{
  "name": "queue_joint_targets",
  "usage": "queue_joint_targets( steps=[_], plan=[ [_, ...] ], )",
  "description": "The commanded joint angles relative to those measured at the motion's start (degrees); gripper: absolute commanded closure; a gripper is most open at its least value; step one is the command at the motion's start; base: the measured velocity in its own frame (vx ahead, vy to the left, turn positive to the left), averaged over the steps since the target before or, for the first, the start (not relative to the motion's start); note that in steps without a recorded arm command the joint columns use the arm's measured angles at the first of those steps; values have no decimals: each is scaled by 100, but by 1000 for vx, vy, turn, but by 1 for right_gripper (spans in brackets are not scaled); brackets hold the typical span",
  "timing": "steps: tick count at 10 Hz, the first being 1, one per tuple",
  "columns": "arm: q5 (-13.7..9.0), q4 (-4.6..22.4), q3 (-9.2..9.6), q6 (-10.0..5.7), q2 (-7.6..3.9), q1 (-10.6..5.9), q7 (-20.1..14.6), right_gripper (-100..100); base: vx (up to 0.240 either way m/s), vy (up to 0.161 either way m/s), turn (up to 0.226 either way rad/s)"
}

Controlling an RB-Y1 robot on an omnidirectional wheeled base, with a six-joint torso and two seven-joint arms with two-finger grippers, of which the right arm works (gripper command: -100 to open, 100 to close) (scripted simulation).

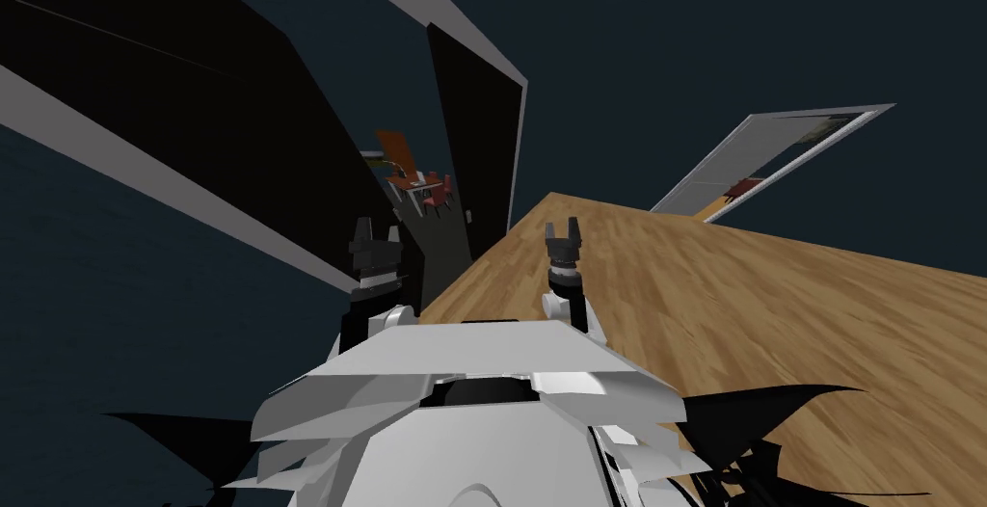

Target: Push the door open

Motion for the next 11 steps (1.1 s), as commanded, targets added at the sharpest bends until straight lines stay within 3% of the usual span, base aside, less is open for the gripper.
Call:
queue_joint_targets(
  steps=[1, 11],
  plan=[
    [22, 224, 38, -32, -11, -86, 11, -100, 84, -17, 57],
    [128, 1640, 231, -164, -107, -615, 26, -100, 94, -22, 76]
  ],
)
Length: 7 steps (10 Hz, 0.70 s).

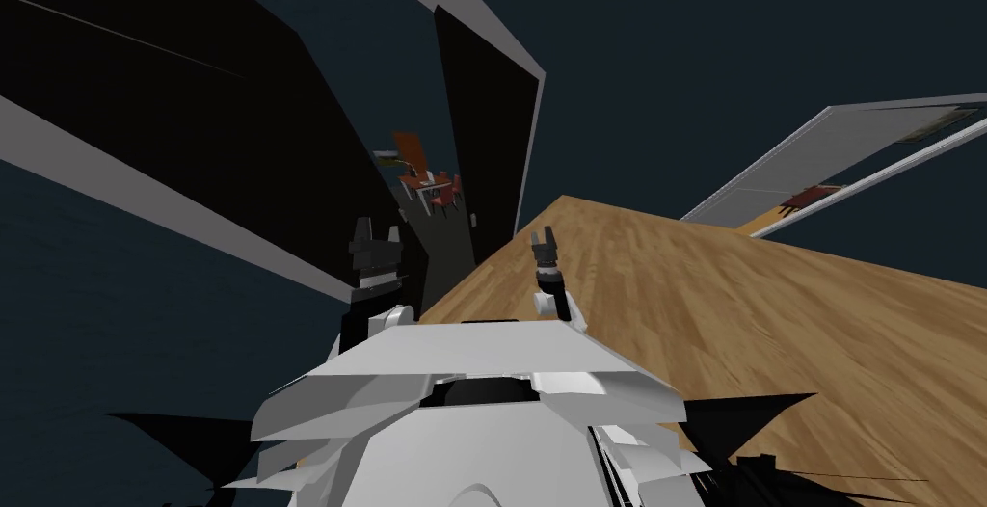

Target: Push the door open

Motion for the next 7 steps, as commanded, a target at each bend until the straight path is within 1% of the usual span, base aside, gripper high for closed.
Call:
queue_joint_targets(
  steps=[1, 7],
  plan=[
    [26, 286, 45, -61, 4, -95, 16, -100, 99, -28, 69],
    [97, 1241, 175, -149, -15, -451, 26, -100, 94, -28, 83]
  ],
)
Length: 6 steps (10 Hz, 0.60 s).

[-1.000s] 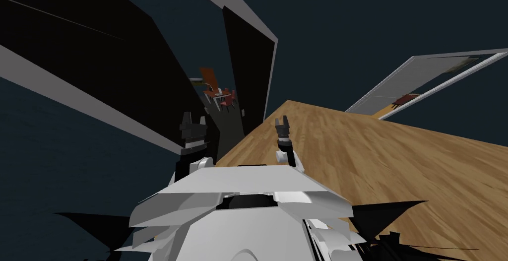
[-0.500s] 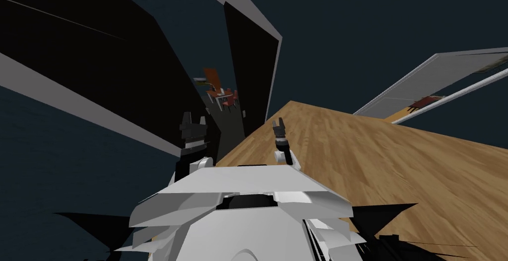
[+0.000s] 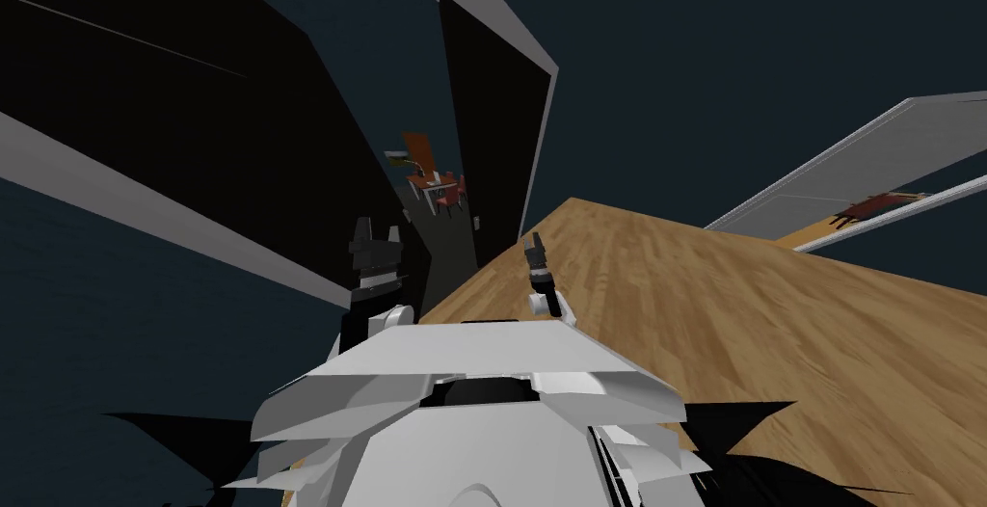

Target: Push the door open

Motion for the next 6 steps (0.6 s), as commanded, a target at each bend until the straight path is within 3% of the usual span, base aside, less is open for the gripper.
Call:
queue_joint_targets(
  steps=[1, 2, 6],
  plan=[
    [22, 286, 35, -25, 11, -123, 8, -100, 106, -46, 78],
    [22, 298, 35, -25, 11, -123, 8, -100, 63, -27, 32],
    [70, 945, 124, -86, 15, -367, 15, -100, 75, -25, 82]
  ],
)
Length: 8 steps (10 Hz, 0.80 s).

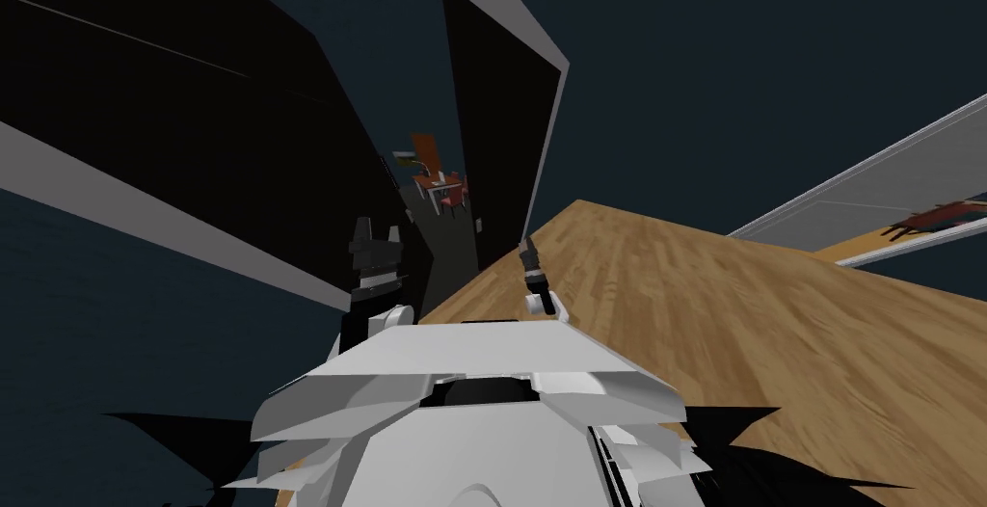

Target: Push the door open

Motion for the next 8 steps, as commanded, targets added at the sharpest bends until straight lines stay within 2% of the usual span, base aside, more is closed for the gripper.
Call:
queue_joint_targets(
  steps=[1, 2, 3, 8],
  plan=[
    [15, 286, 26, -33, -4, -120, -5, -100, 95, -32, 75],
    [27, 454, 48, -48, 2, -181, -3, -100, 103, -42, 84],
    [27, 457, 48, -48, 2, -181, -3, -100, 64, -30, 31],
    [87, 1266, 159, -123, 38, -484, 6, -100, 77, -36, 79]
  ],
)
